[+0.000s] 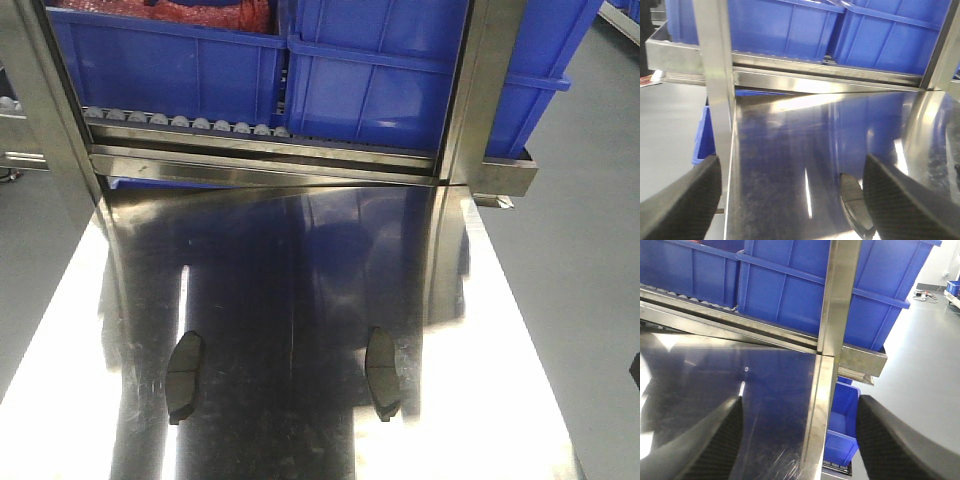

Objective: Move and align brake pads A on conveyor
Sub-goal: 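Turn and stop the base in front of the steel table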

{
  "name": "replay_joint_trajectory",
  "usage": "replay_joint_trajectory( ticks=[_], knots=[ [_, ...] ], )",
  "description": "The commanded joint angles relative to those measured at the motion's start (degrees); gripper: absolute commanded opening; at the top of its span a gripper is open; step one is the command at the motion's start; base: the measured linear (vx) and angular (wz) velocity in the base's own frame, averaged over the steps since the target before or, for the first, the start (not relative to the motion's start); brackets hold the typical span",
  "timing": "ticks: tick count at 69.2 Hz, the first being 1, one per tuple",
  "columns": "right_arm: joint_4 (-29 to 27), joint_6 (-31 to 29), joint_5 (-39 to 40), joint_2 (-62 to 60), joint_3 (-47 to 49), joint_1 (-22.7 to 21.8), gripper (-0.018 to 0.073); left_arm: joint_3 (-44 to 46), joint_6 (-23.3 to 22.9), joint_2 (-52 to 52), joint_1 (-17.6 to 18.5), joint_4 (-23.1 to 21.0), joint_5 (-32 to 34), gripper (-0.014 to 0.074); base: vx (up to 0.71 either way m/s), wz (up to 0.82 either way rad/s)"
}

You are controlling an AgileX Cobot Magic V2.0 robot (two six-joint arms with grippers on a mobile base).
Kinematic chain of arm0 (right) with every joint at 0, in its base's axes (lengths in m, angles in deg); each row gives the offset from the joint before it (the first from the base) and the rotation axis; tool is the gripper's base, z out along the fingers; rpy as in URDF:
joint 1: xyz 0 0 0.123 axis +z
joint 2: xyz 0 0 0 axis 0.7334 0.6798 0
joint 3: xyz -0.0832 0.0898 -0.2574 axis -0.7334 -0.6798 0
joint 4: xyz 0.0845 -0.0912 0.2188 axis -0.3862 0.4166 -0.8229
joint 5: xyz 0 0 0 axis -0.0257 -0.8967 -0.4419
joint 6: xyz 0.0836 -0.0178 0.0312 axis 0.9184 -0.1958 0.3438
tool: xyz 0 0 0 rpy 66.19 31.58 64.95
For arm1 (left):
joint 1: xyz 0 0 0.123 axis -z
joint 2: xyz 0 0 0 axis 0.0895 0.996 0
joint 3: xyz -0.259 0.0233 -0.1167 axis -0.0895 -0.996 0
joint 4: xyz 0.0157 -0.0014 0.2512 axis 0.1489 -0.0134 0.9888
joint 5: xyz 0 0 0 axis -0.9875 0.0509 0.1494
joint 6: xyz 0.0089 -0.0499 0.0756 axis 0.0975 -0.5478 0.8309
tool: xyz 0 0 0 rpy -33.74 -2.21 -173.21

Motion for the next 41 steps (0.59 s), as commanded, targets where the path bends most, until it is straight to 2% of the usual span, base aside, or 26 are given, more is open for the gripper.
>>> replay_joint_trajectory(
  ticks=[1,41],
  knots=[
    [-0.30,-0.54,3.85,0.72,1.43,-0.08,0.0473,1.27,-0.23,0.70,0.34,-0.04,4.28,0.0559,-0.02,0.08],
    [-0.30,-0.54,3.85,0.72,1.43,-0.08,0.0473,1.27,-0.23,0.70,0.34,-0.04,4.28,0.0559,-0.04,0.04]
  ],
)
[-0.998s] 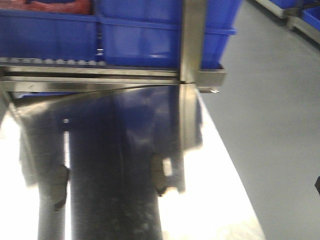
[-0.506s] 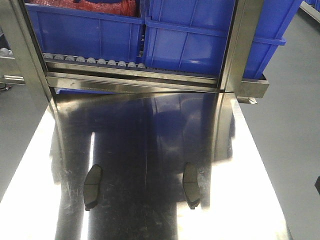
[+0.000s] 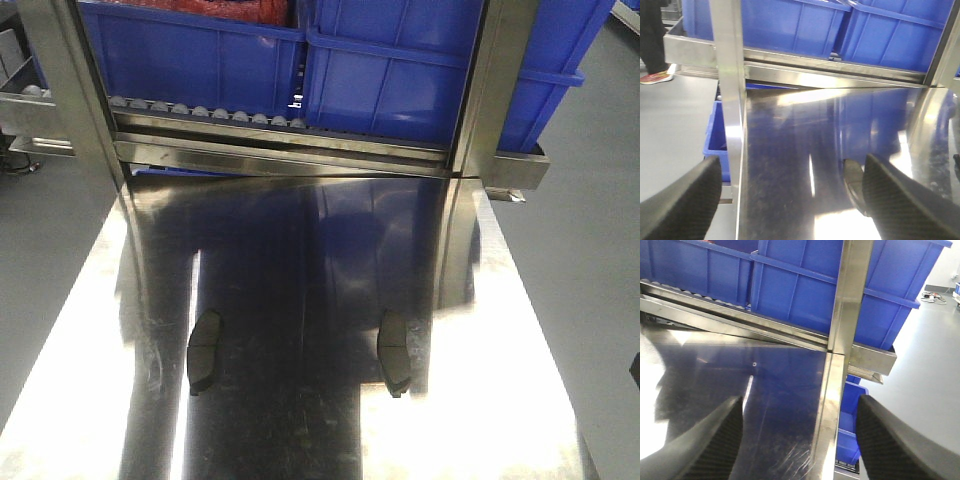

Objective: Move and align brake pads A on conveyor
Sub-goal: 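Turn and stop the base in front of the steel table, then lower the left gripper over the brake pad nearest it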

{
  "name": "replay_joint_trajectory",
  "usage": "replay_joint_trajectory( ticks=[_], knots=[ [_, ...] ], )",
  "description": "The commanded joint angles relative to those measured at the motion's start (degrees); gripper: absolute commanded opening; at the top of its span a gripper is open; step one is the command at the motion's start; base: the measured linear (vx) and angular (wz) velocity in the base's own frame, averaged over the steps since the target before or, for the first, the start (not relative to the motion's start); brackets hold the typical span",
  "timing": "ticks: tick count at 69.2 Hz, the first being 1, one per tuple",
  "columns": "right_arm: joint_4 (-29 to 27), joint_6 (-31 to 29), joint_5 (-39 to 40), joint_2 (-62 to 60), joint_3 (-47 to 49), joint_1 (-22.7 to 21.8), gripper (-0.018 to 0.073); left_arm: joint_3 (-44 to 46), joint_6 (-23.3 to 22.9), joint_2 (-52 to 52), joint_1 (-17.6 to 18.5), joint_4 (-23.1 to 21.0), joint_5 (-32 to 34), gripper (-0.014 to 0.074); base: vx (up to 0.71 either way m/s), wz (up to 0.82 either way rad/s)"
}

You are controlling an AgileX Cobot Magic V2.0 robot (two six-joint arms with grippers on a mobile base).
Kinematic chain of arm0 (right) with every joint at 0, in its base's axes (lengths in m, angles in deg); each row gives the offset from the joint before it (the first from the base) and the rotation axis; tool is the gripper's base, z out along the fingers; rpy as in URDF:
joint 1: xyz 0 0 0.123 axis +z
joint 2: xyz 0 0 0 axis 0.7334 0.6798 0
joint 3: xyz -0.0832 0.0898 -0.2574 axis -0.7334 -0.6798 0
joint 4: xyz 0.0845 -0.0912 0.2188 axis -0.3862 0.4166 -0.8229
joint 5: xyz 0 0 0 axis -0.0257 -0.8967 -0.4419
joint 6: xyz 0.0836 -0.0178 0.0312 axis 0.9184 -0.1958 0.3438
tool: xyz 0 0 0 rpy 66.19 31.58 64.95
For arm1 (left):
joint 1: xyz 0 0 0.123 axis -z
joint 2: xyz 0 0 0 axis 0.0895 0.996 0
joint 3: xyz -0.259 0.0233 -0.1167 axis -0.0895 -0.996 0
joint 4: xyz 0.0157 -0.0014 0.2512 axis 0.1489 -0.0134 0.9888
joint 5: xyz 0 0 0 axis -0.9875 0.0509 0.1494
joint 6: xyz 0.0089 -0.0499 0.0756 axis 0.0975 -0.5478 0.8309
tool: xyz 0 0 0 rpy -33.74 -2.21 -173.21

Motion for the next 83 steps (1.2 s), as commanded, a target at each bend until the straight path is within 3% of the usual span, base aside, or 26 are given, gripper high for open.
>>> replay_joint_trajectory(
  ticks=[1,83],
  knots=[
    [-0.30,-0.54,3.85,0.72,1.43,-0.08,0.0473,1.27,-0.27,0.70,0.34,0.01,4.28,0.0559,-0.06,0.10],
    [-0.30,-0.54,3.85,0.72,1.43,-0.08,0.0473,1.27,-0.27,0.70,0.34,0.01,4.28,0.0559,0.00,0.00]
  ],
)
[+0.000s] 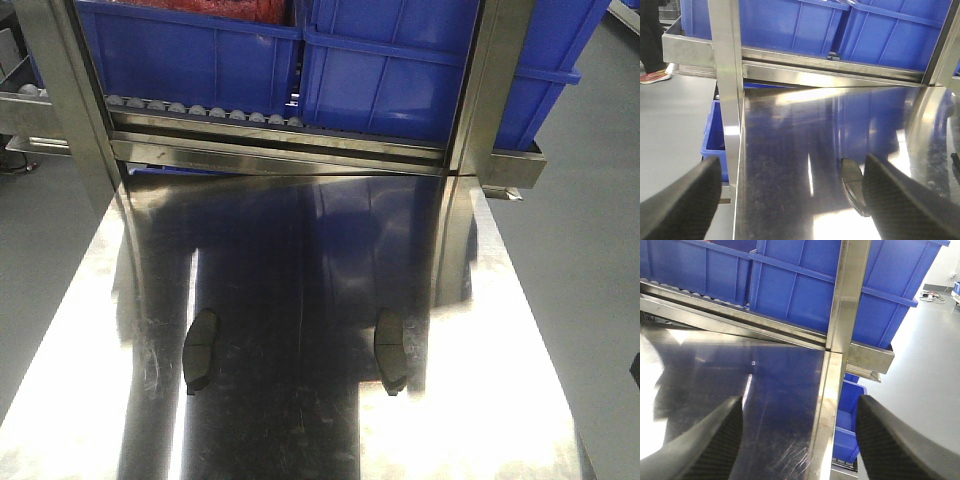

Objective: Move and align brake pads A on conveyor
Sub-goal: 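Lower the left gripper over the brake pad nearest it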

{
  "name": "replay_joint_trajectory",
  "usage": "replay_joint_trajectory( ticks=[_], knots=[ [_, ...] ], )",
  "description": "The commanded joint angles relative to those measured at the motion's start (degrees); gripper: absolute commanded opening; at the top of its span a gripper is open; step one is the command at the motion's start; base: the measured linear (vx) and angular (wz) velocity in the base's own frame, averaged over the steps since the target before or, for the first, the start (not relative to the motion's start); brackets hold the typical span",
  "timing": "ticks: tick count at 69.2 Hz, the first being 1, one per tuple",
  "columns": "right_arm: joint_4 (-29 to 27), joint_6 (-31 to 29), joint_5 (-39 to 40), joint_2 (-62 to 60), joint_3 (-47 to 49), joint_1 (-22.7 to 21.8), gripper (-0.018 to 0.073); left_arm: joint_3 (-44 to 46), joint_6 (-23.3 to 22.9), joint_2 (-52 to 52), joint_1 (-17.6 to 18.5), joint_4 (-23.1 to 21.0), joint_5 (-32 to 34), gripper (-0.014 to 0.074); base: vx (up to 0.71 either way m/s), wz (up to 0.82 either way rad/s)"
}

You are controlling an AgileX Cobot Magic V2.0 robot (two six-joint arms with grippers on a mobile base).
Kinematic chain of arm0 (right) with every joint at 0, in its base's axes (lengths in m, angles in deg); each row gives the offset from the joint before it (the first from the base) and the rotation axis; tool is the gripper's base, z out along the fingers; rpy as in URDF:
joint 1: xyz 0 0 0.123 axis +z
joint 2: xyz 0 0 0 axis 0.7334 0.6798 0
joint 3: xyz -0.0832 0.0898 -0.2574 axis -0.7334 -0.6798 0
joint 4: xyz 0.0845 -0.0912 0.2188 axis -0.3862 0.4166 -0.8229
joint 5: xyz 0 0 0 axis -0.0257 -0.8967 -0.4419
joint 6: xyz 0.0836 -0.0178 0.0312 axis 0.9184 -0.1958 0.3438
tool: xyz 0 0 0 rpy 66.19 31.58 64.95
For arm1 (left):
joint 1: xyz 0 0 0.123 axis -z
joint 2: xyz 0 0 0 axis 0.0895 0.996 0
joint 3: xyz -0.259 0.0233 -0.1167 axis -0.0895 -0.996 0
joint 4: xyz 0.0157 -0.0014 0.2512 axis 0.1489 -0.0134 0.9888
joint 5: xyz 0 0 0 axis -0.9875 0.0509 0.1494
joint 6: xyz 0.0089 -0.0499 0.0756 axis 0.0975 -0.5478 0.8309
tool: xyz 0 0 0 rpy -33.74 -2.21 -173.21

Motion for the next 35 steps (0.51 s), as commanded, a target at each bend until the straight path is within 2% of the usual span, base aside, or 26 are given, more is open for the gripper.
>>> replay_joint_trajectory(
  ticks=[1,15,35],
  knots=[
    [-0.30,-0.54,3.85,0.72,1.43,-0.08,0.0473,1.27,-0.27,0.70,0.34,0.01,4.28,0.0559,0.00,0.00],
    [-0.30,-0.54,3.85,0.72,1.43,-0.08,0.0473,1.27,-0.53,0.70,0.34,0.06,6.53,0.0559,0.00,0.00],
    [-0.30,-0.54,3.85,0.72,1.43,-0.08,0.0473,1.39,-0.81,0.83,0.34,0.22,4.61,0.0559,0.00,0.00]
  ],
)
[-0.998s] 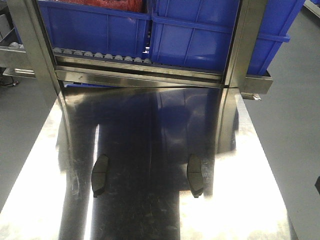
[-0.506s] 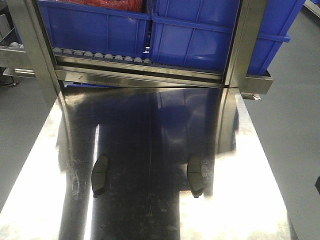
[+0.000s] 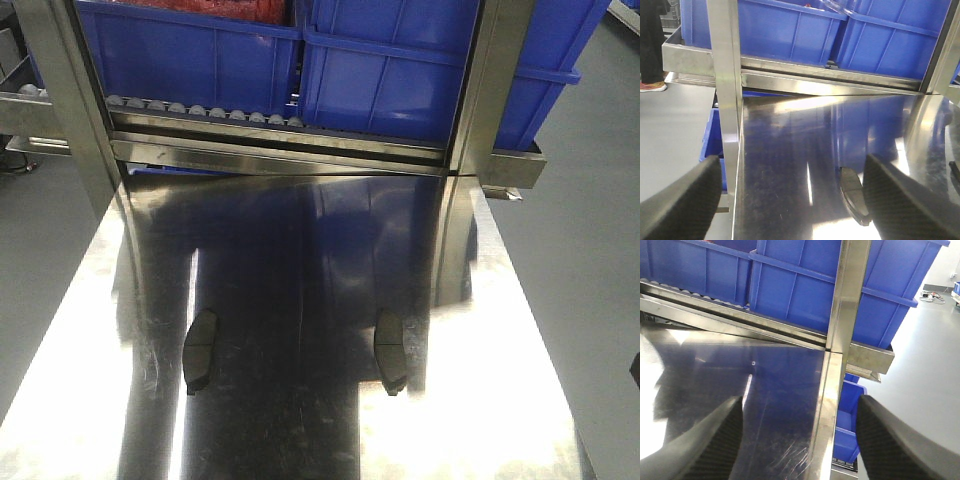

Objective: Move and align brake pads A on conveyor
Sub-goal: 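Lower the left gripper over the brake pad nearest it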

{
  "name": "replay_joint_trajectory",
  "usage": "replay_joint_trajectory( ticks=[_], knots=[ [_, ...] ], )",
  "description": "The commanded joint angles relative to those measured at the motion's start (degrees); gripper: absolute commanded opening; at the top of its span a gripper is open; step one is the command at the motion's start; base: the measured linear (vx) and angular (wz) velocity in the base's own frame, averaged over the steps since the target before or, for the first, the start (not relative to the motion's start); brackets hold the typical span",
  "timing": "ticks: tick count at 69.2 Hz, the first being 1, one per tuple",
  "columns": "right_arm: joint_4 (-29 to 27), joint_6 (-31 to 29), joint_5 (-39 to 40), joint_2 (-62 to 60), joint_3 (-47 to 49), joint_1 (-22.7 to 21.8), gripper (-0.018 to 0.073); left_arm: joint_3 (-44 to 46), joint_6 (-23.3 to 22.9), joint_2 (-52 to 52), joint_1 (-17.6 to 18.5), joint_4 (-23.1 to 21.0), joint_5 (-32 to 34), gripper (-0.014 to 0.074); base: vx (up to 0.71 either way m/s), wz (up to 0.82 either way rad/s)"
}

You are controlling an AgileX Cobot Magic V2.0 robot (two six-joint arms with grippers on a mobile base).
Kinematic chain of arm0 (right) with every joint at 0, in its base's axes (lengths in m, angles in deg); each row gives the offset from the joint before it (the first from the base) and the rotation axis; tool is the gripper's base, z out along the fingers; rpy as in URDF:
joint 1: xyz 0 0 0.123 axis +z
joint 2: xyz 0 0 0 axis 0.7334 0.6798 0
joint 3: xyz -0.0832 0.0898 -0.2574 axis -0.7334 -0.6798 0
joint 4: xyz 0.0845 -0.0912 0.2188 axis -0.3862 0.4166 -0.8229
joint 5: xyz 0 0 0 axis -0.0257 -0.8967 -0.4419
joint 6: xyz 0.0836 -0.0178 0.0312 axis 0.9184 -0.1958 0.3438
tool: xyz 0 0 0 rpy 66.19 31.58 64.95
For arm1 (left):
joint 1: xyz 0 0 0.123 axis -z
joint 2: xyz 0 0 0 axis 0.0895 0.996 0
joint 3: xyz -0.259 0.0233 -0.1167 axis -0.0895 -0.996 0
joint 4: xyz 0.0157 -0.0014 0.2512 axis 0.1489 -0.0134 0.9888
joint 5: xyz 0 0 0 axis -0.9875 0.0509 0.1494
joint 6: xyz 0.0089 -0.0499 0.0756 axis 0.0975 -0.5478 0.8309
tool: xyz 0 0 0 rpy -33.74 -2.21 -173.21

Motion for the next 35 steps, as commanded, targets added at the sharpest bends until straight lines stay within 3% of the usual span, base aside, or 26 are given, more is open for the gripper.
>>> replay_joint_trajectory(
  ticks=[1,9,20,35],
  knots=[
    [-0.30,-0.54,3.85,0.72,1.43,-0.08,0.0473,1.61,-0.92,0.93,0.34,0.16,2.66,0.0559,0.00,0.00],
    [-0.30,-0.54,3.85,0.72,1.43,-0.08,0.0473,5.50,-3.58,6.22,0.34,0.58,-3.43,0.0549,0.00,0.00],
    [-0.30,-0.54,3.85,0.72,1.43,-0.08,0.0473,13.39,-3.58,19.42,0.34,0.62,-8.99,0.0533,0.00,0.00],
    [-0.30,-0.54,3.85,0.72,1.43,-0.08,0.0473,17.61,-3.58,38.06,0.34,0.78,-10.73,0.0533,0.00,0.00]
  ],
)
